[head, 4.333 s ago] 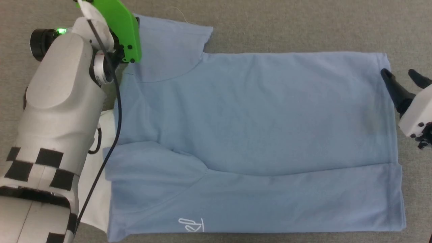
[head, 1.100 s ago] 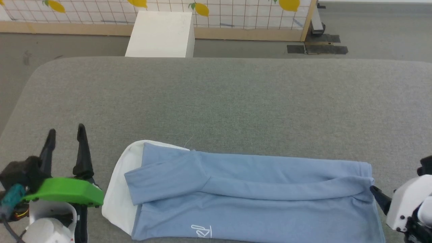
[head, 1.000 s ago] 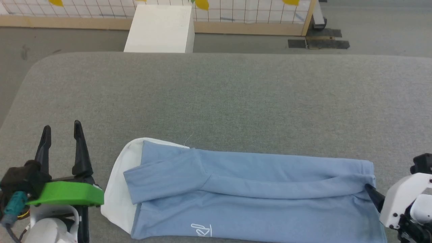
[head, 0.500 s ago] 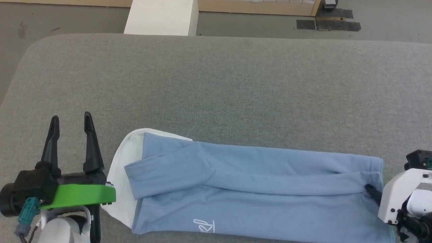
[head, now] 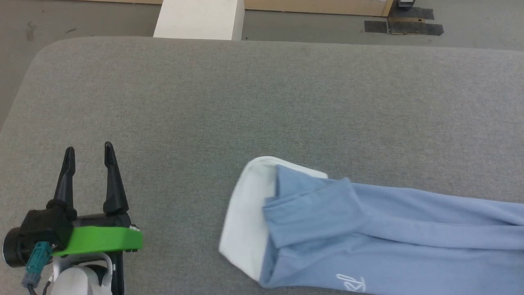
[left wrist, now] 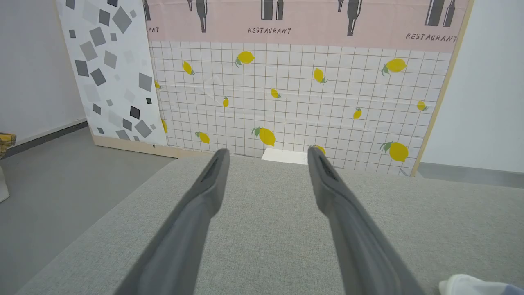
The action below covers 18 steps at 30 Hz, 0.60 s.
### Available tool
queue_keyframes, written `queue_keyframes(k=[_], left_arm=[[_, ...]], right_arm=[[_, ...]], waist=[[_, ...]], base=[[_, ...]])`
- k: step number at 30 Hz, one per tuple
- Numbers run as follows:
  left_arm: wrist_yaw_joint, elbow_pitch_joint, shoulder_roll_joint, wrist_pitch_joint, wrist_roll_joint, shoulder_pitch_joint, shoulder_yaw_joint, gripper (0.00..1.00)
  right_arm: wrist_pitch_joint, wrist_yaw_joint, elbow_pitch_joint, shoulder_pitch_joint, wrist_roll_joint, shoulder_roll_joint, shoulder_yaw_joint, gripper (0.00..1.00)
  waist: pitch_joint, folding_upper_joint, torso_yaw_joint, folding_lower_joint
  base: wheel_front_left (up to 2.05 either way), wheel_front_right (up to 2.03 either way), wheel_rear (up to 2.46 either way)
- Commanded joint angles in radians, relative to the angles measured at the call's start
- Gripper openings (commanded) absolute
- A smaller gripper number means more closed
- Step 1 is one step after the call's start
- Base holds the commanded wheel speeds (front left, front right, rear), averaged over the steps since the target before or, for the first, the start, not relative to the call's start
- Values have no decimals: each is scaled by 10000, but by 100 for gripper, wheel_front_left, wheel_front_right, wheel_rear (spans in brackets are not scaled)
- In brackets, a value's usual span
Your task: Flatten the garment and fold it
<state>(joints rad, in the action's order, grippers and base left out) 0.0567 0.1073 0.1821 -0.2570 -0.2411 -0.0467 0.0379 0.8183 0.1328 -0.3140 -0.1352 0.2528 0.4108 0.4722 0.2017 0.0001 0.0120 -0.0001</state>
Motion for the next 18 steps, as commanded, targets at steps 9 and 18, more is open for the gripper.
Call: queue_keyframes(k=[9, 18], left_arm=[[-301, -142, -349, -47, 268, 297, 296, 100], [-549, -132, -600, -47, 434, 564, 462, 100]], right_arm=[[1489, -21, 778, 183, -186, 313, -1106, 0], [3645, -21, 4958, 1231, 1279, -399, -2670, 0]], waist=[[-452, -1, -65, 1], [-871, -1, -236, 1]], base=[[0, 0, 0], [0, 0, 0]])
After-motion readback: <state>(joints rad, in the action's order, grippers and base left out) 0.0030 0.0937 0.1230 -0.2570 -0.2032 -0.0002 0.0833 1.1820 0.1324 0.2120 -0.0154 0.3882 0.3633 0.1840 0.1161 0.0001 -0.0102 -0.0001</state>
